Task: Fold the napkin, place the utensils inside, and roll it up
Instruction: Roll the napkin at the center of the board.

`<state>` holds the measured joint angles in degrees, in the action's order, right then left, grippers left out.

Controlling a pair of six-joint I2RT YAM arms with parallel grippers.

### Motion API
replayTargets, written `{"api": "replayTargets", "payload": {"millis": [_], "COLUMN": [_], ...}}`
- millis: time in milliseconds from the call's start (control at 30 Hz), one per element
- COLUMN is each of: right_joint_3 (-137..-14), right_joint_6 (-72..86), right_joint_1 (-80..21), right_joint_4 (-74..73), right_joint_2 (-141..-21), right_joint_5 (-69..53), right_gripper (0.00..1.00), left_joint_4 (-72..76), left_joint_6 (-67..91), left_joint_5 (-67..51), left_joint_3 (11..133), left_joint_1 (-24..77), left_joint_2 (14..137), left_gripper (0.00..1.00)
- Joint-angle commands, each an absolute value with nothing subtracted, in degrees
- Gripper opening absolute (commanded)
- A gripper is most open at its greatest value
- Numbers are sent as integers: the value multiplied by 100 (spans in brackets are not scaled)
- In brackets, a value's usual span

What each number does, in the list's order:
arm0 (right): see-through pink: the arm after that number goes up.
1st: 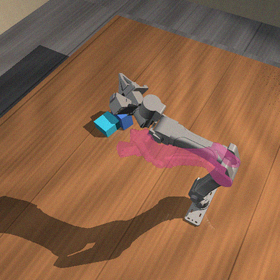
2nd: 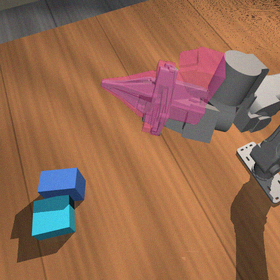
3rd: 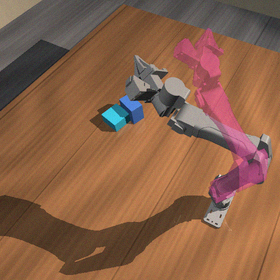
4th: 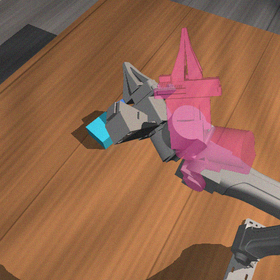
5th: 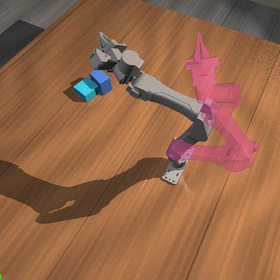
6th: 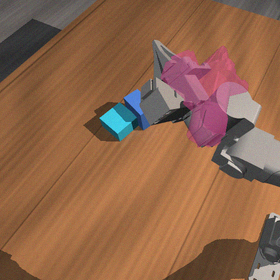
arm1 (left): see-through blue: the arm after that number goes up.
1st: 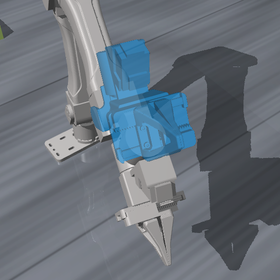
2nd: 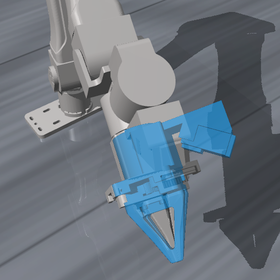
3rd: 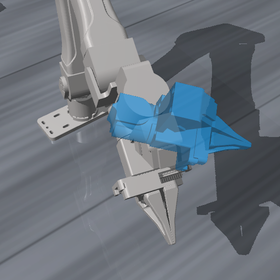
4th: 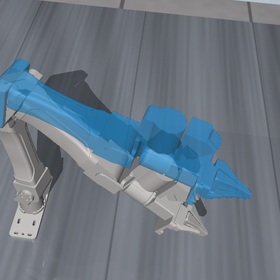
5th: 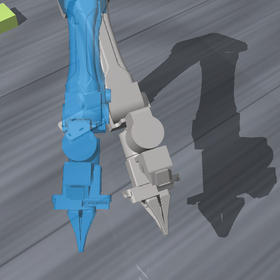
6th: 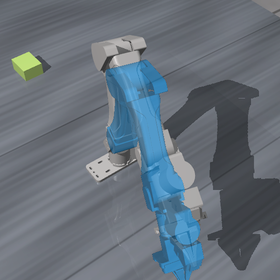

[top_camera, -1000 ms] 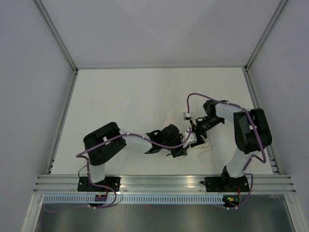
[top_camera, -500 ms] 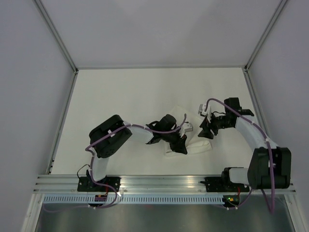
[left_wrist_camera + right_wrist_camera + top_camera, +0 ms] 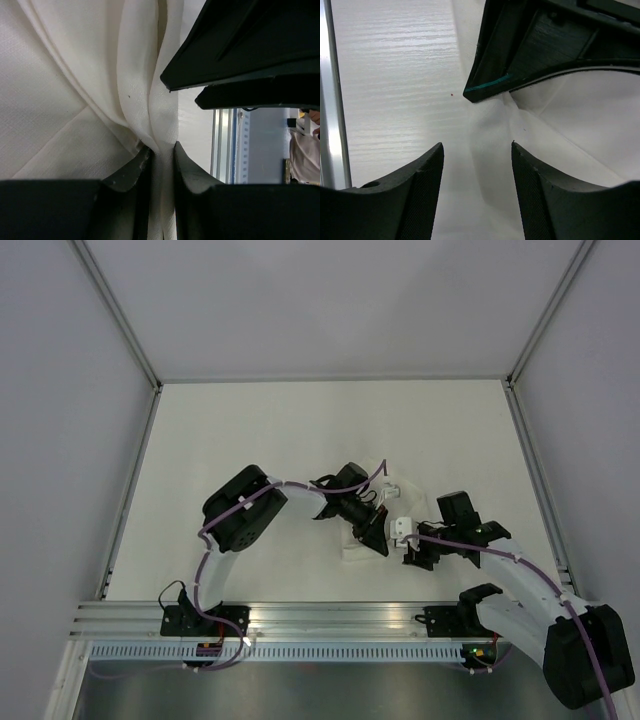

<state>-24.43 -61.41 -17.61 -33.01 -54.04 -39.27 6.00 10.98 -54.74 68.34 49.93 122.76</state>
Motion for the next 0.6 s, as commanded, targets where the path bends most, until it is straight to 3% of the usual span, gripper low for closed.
{"api": "replayTargets", "payload": {"millis": [0, 400, 500, 567], "right_joint_3": [-2294, -1820, -1679, -1661], "right_joint_6": [-5994, -5221, -5072, -4993], "right_joint_1": [-2082, -3540, -3682, -3700], "right_joint_4": [-2620, -1434, -1056, -897], "right_joint_2": [-5256, -5721, -5862, -5915], "right_joint_5": [-3491, -2303, -2048, -1987], "right_gripper": [63, 59, 53, 40], "left_joint_4": [-650, -791, -870, -905], "left_joint_6": [1037, 1169, 1117, 1090], "left_joint_5": [-4649, -4860, -4904, -4913], "left_joint_3": [6627, 6820, 6847, 6855], "left_joint_1": [4931, 4816, 4808, 4799], "left_joint_2": [12929, 13140, 13148, 13157], "left_gripper": [2, 2, 2, 2]}}
